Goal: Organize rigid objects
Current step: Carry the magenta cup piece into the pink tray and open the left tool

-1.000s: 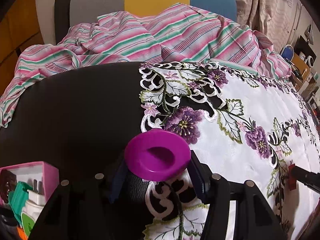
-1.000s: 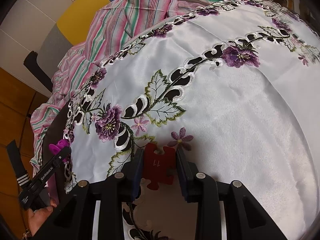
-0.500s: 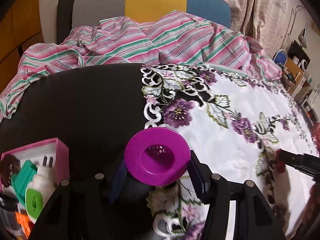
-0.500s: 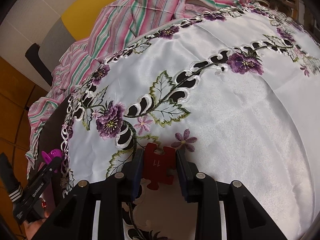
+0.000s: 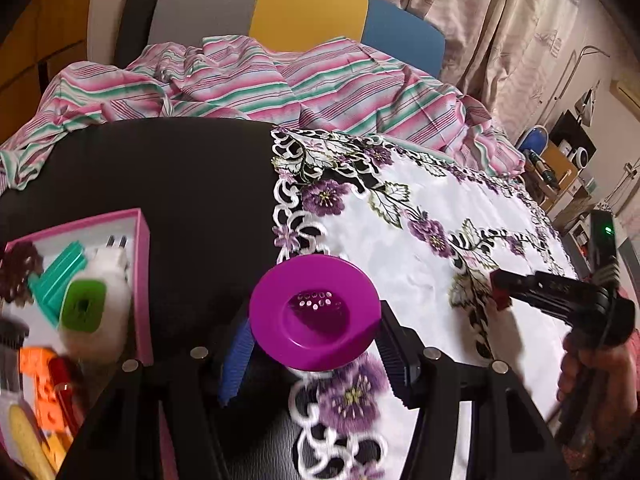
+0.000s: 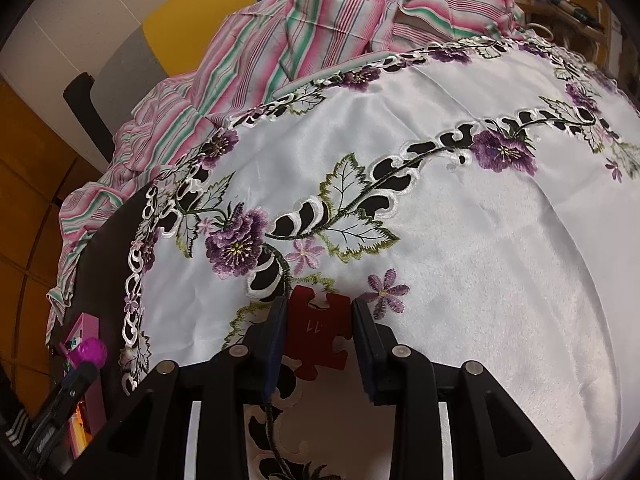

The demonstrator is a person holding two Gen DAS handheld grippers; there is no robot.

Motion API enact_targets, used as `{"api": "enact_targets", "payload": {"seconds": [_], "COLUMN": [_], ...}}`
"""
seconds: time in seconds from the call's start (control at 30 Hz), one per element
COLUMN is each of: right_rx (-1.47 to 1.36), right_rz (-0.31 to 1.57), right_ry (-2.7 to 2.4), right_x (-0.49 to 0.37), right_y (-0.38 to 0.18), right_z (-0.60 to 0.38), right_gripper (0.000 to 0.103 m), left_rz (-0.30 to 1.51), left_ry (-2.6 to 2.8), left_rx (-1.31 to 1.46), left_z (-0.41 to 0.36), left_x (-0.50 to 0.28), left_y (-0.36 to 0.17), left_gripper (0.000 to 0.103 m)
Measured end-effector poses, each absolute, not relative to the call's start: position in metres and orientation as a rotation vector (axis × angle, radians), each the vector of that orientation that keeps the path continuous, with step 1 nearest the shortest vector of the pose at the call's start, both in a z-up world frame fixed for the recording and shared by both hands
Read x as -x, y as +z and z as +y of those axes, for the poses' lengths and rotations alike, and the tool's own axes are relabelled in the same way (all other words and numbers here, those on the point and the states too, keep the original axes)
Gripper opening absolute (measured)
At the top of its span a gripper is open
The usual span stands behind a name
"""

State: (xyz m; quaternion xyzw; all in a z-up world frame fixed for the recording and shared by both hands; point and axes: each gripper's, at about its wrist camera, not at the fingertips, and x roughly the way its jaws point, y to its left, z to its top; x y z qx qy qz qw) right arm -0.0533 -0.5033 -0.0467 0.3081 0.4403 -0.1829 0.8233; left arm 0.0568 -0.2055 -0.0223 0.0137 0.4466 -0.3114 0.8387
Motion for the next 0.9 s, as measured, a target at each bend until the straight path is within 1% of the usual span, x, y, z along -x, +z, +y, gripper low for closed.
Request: {"api": "enact_targets", "payload": {"seconds": [0.3, 0.63, 0.9], "right_rx": [-0.641, -0.655, -0.636], "right_rz": [0.924, 0.899, 0.895], "right_ry": [-0.388, -0.361, -0.355], "right_x": [0.053, 0.055, 0.054], "right_y": [-0.044, -0.040, -0.038], "right_z": [-0.502, -0.499, -0.495], "right_gripper": [0.032, 0.032, 0.032], "left_rz": [0.936, 0.920, 0.950], "left_ry": [-0.676, -0.646, -0.571], "left_rx": [0.019, 0.035, 0.048], "left_z": [-0.168, -0.091, -0.031], "left_x": [-0.023, 0.012, 0.024], "left_y": [-0.014, -0.005, -0.017], "left_gripper": [0.058, 0.058, 0.058]}}
